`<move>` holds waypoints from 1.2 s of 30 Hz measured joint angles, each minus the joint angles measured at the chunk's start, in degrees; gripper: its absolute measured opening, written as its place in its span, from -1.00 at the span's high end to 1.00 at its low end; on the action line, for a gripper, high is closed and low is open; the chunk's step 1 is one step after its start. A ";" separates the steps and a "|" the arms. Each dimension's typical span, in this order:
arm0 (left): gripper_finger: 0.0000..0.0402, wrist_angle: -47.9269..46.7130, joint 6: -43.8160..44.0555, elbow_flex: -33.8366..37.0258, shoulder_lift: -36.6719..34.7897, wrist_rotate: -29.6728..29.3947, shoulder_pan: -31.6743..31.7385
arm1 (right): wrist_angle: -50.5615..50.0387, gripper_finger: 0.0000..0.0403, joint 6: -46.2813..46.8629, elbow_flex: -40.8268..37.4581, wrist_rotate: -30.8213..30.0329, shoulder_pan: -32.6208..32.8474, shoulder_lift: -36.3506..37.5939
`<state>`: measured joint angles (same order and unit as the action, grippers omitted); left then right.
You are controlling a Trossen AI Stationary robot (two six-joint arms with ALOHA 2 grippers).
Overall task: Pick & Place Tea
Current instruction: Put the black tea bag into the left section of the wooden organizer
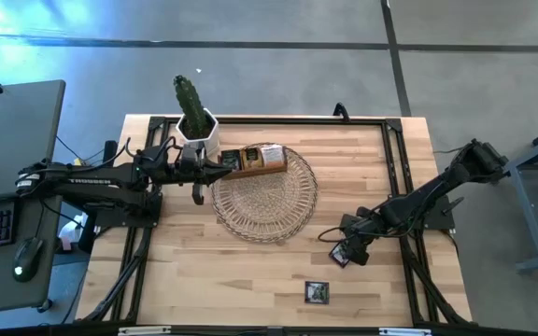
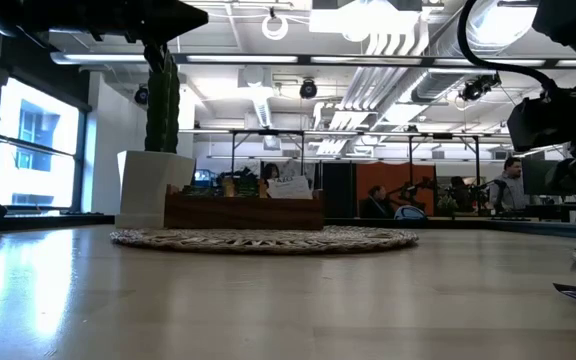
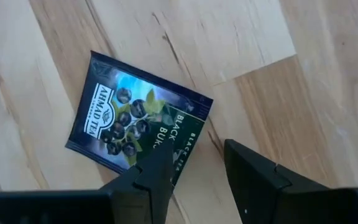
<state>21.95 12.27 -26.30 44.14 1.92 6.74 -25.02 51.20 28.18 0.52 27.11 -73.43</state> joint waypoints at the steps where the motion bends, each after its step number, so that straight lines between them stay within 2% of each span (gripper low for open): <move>1: 1.00 -0.06 0.00 0.00 0.00 -0.01 0.00 | 0.02 0.30 0.00 0.00 0.06 0.00 0.00; 8: 1.00 -0.85 0.02 0.00 0.00 -0.01 0.00 | 0.33 0.30 -0.02 0.02 -2.30 0.02 -0.60; 16: 1.00 -1.93 0.02 0.00 0.00 -0.09 0.00 | 2.98 0.32 0.14 0.37 -4.24 1.12 -4.99; 20: 1.00 -3.00 0.02 0.00 -0.02 -1.12 0.00 | 3.85 0.51 0.06 0.24 -6.63 2.82 -5.48; 25: 1.00 -3.31 -0.04 -0.02 0.00 -1.47 0.00 | 6.13 0.94 -0.29 0.08 -8.01 3.95 -5.55; 31: 1.00 -3.92 0.66 -0.01 0.00 -1.46 0.00 | 7.39 0.93 -2.89 2.39 -8.27 4.09 -5.22; 36: 1.00 -6.37 2.73 -0.06 2.22 1.79 -0.02 | 7.31 0.96 -7.09 6.34 -12.37 4.09 -5.01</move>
<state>15.57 15.00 -26.37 46.36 3.71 6.72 -17.70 44.11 34.52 -11.86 31.20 -78.43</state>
